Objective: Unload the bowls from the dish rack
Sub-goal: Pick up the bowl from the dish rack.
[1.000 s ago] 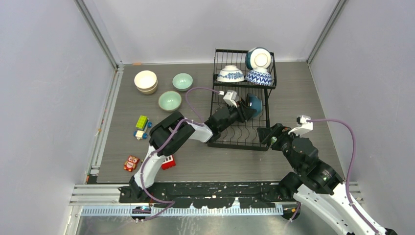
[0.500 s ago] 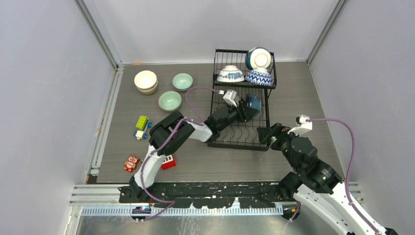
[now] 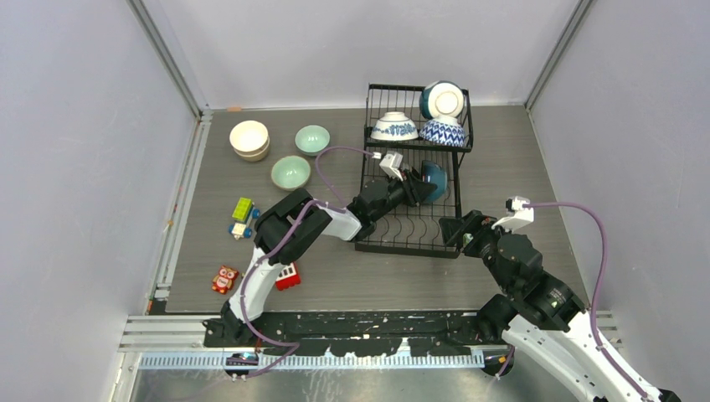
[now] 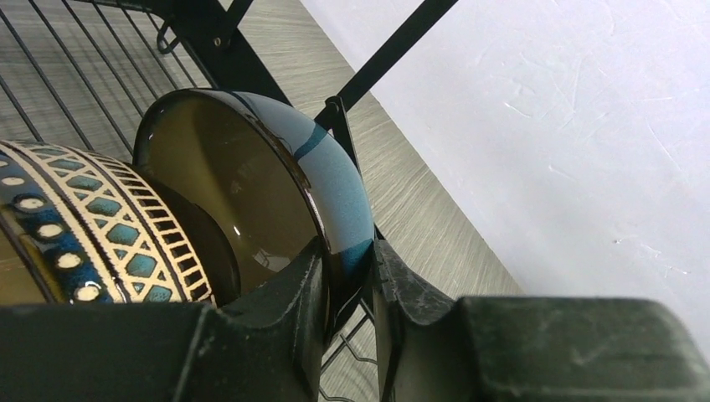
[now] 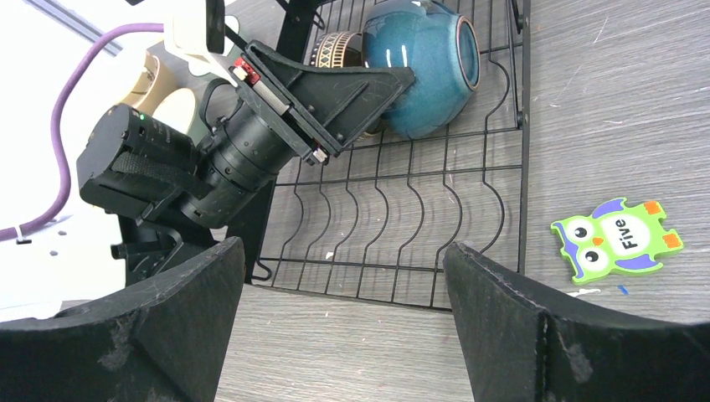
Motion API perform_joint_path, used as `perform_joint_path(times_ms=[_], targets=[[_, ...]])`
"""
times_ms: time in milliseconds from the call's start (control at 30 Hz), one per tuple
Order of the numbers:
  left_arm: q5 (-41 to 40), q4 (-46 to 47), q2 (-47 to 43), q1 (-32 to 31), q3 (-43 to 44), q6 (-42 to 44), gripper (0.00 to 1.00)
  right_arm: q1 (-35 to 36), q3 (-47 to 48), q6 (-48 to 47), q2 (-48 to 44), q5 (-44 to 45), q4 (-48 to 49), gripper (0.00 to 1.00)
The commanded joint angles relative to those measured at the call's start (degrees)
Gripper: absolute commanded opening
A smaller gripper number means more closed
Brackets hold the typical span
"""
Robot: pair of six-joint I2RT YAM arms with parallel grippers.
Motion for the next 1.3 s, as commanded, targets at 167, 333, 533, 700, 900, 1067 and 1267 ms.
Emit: perform_joint_path(times_ms=[167,333,533,700,900,1067,1267], targets=[[2.35,5.56,0.30,0.07,2.31,-0.11,0.13,-0.12,0.97,-0.68,-0.11,1.18,1.03,0.92],[3.52,6.04,0.53,0.07,2.88,-0.11,0.02,-0.17,0.98,-0.71,0.23,1.24,1.16,0.92],[4.47,7.66,0.64,0.38,2.73,-0.89,0.00,-0.18,1.06,-0.72,0.01,1.36,1.03,0.92],[6.31,10.59,0.81,0.77,2.95,-2.56,0.00,-0.15,1.15,-0.72,0.12,1.46,0.96,0.92],[8.64,12.26,-0.11,0.87,3.71,-3.72,0.00,-0.20,1.22,-0.77,-0.07,1.69,0.94,0.92],[10.07,13.81,-0.36,0.87,4.41,-5.61,0.00,-0.15,1.40,-0.73,-0.11,1.80,0.94,0.92],[11.28,15.66,-0.88,0.82,4.55,-7.39,0.00,-0.13,1.80,-0.75,0.06,1.06,0.68,0.92]])
